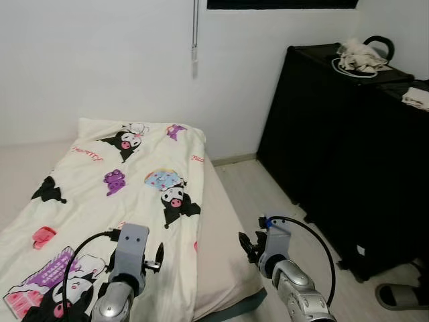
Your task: Clean up the room
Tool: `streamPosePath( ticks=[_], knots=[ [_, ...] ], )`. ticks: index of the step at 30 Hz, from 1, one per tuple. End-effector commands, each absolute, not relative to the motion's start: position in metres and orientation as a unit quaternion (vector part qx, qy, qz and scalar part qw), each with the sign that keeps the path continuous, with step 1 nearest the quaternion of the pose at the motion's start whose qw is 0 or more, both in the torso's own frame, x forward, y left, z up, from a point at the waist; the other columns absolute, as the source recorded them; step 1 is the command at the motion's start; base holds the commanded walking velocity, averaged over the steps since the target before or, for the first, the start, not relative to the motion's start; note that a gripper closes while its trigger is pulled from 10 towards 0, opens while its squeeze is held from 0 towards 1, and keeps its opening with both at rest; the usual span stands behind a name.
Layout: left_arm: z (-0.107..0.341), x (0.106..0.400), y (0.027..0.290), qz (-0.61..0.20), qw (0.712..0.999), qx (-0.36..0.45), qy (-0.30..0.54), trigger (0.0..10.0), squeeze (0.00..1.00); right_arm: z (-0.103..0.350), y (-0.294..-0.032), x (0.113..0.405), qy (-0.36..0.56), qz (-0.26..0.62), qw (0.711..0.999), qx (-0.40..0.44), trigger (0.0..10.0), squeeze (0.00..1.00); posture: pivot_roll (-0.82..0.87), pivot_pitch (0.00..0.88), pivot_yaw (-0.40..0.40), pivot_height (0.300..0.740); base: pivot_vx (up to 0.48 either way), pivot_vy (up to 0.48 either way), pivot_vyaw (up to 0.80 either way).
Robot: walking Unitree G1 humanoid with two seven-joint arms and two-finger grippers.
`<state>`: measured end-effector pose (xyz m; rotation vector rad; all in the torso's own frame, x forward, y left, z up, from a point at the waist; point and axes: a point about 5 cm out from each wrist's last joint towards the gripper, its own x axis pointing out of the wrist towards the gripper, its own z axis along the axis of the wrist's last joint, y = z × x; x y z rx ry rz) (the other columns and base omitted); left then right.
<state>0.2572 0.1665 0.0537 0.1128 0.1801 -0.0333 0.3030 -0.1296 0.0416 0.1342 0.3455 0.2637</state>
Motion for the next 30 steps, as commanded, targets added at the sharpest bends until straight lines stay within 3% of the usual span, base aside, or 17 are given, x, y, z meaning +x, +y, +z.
streamPosePath(
  ticks=[1,14,30],
  knots=[
    [0.0517,0.2548,0.1674,-0.008,0.994,0.050,0.094,10.0,0.00,0.0387,-0.1310,0.3011,0.180,0.130,0.973,0.066,10.0,0.00,-0.07,0.123,-0.050,0.740,0.000,0.000,0.00],
    [0.0500,0.2552,0.1660,0.004,0.994,0.042,0.100,10.0,0.00,0.0394,-0.1329,0.3031,0.183,0.132,0.972,0.066,10.0,0.00,-0.07,0.126,-0.049,0.740,0.000,0.000,0.00],
    [0.0503,0.2537,0.1719,0.027,0.994,0.044,0.094,10.0,0.00,0.0431,-0.1316,0.3046,0.174,0.149,0.972,0.060,10.0,0.00,-0.07,0.125,-0.056,0.675,0.000,0.000,0.00]
  ],
)
